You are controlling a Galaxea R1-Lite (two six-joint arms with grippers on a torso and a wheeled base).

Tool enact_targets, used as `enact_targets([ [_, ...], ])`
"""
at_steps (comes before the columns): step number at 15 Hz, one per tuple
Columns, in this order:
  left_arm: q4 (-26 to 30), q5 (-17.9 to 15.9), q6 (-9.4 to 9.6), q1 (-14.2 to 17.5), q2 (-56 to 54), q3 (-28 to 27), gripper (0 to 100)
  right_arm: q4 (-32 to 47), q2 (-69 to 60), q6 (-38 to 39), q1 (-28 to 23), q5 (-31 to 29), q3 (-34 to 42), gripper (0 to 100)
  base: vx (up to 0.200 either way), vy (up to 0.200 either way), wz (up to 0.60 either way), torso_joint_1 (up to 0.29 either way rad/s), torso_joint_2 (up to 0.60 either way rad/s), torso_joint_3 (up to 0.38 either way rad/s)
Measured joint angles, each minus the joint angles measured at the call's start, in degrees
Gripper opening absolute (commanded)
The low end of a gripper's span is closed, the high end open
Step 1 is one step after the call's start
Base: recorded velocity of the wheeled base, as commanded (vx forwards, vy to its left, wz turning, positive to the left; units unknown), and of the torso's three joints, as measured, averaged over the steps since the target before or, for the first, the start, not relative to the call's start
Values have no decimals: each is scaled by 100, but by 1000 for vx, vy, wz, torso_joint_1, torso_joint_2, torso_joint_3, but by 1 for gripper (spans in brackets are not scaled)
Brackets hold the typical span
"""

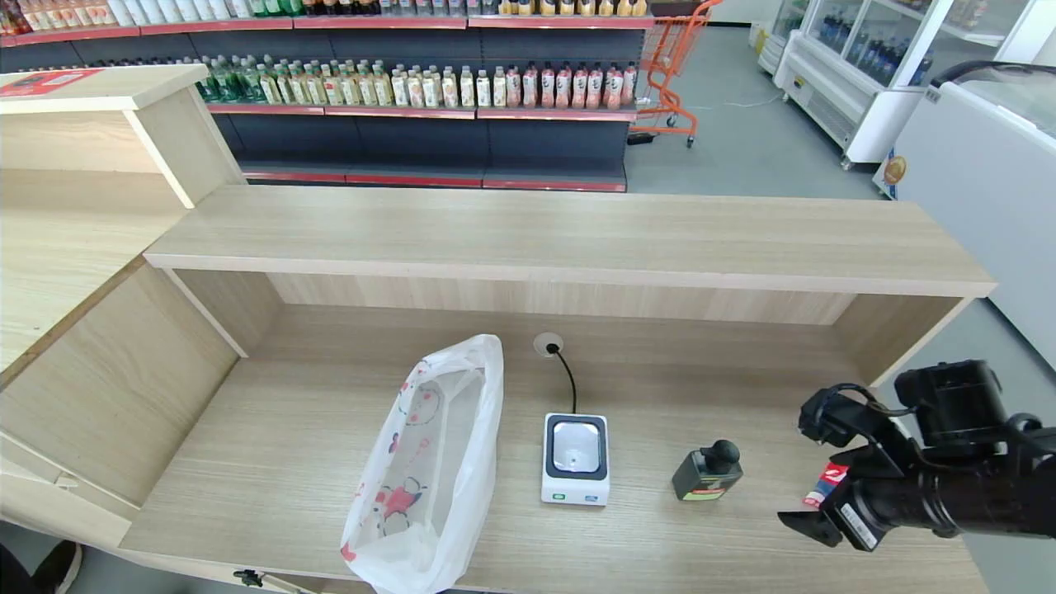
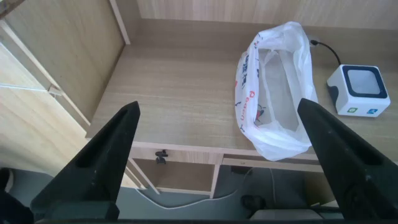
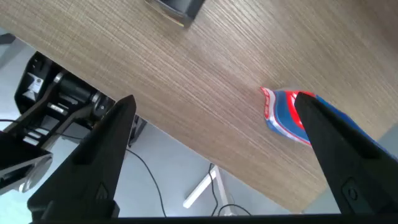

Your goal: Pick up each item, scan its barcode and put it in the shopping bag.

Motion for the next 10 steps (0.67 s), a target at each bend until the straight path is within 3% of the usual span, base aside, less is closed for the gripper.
enact_targets([
  [5, 0, 0, 2, 0, 0, 0, 100, -955, 1104, 2, 562, 17, -341, 100, 0, 0, 0, 0, 0, 0],
  [10, 0, 0, 0, 0, 0, 0, 100, -1089, 1774, -378, 820, 6, -873, 100, 0, 0, 0, 0, 0, 0],
])
